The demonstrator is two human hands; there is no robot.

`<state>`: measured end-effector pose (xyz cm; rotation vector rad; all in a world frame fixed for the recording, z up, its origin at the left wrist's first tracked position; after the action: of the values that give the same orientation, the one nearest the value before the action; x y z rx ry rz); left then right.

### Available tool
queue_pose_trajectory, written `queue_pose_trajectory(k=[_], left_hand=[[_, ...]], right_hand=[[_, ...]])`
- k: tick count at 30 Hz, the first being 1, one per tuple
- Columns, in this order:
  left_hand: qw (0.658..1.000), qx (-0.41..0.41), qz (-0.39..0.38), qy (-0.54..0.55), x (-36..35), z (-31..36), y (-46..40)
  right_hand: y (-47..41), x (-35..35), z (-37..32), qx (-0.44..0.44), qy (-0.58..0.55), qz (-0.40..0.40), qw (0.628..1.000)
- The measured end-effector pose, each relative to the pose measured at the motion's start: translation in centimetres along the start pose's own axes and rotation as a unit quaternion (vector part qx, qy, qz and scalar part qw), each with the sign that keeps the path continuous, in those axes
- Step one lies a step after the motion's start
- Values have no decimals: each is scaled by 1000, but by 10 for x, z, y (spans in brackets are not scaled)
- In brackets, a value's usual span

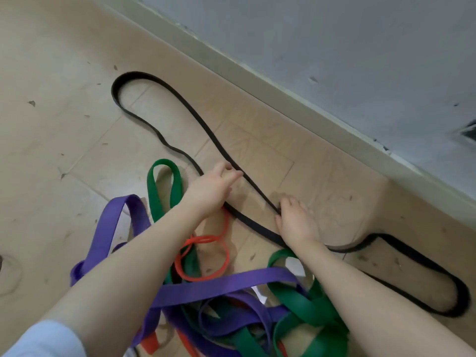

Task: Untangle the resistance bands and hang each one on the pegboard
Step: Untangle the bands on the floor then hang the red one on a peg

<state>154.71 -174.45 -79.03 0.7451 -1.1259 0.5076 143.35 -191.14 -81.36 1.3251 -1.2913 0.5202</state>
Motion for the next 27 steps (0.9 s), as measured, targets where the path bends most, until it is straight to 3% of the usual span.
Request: queue_pose_trajectory(k=[3, 5, 7, 8, 10, 15, 19, 22, 27], left_hand=[[995, -72, -40, -61, -15, 31, 2], [984, -145, -10, -107, -16, 50, 6], [959, -230, 5, -166, -18, 66, 15], [950, -243, -37, -191, -23, 66, 19], [933, -232, -115, -248, -34, 62, 23], [932, -237, 10, -273, -34, 66, 19], [925, -242, 40, -289, -34, 76, 9], [928, -233, 13, -290, -29, 71, -2], [918, -248, -50, -304, -26, 72, -13]], right_hand=[[10, 7, -6, 95, -8, 17, 995], [27, 8, -7, 170, 2, 17, 985], [43, 8, 13, 144, -18, -31, 989], [50, 10, 33, 103, -34, -59, 992], [64, 16, 75, 81, -11, -85, 993], [80, 25, 131, 98, 103, -141, 980], [81, 20, 143, 126, 146, -115, 974], [79, 19, 155, 161, 144, -35, 976], [74, 15, 155, 146, 180, 6, 973]])
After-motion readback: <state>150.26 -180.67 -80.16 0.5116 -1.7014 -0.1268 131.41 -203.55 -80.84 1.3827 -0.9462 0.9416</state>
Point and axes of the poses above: each hand's wrist, its own y-axis away from the middle knuckle, its own x-axis out of the back of the hand, z = x × y, the point moved 3 cm from there along -y, towards the middle knuckle, and after that the axes turned 11 degrees about -y, right-handed, at the moved point
